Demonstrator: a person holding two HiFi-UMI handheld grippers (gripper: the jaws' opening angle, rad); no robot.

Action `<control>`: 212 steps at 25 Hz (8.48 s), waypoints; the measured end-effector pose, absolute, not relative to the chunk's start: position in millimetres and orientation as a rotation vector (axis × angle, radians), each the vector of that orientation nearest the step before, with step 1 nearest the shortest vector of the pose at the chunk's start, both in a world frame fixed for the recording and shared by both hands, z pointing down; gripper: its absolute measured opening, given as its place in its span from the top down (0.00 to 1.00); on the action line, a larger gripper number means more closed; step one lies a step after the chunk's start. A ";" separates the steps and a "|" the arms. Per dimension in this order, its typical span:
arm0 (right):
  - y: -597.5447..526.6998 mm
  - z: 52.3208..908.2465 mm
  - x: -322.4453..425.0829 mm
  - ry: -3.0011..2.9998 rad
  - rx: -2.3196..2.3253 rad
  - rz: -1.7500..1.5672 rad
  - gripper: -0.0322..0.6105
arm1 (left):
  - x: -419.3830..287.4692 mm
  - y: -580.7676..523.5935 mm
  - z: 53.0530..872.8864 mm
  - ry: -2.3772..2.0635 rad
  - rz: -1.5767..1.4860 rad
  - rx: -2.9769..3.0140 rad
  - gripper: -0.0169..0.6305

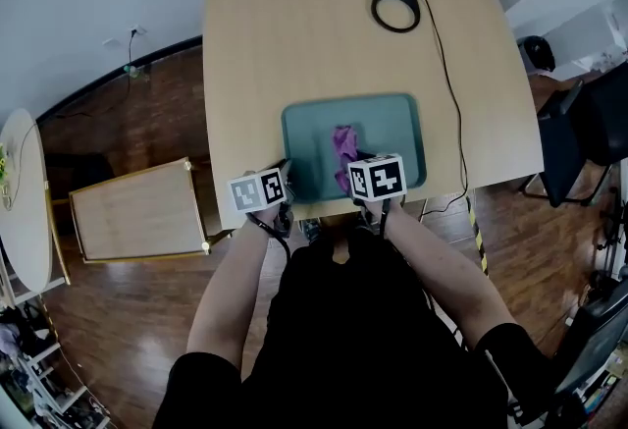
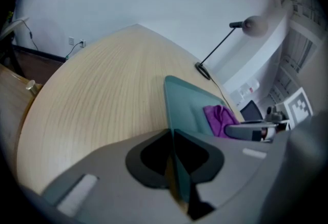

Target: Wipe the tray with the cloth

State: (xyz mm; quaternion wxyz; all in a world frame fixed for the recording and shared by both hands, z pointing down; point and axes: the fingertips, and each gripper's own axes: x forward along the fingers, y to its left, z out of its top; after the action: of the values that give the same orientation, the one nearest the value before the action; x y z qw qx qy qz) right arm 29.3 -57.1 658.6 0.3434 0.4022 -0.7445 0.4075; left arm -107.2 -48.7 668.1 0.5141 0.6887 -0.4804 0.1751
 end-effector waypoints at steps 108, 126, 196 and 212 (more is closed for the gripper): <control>-150.4 650.2 68.9 -1.879 0.238 -0.088 0.84 | -110.4 -42.2 665.6 -1.298 0.669 1.727 0.89; -73.9 650.7 49.1 -1.951 0.240 0.030 0.84 | -110.6 -45.3 669.2 -1.288 0.673 1.727 0.89; -50.6 648.2 -53.2 -1.874 -0.126 -0.196 0.84 | -105.7 -47.2 663.8 -1.278 0.523 1.696 0.90; -137.4 640.8 -81.2 -1.834 0.041 -0.138 0.84 | -102.7 -44.7 660.4 -1.245 0.496 1.703 0.90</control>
State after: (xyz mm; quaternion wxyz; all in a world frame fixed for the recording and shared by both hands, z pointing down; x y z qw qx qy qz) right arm -81.2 -137.4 640.8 0.6058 0.0177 -0.7932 -0.0598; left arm -102.7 -44.7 660.4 0.4682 0.6942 -0.5078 0.2024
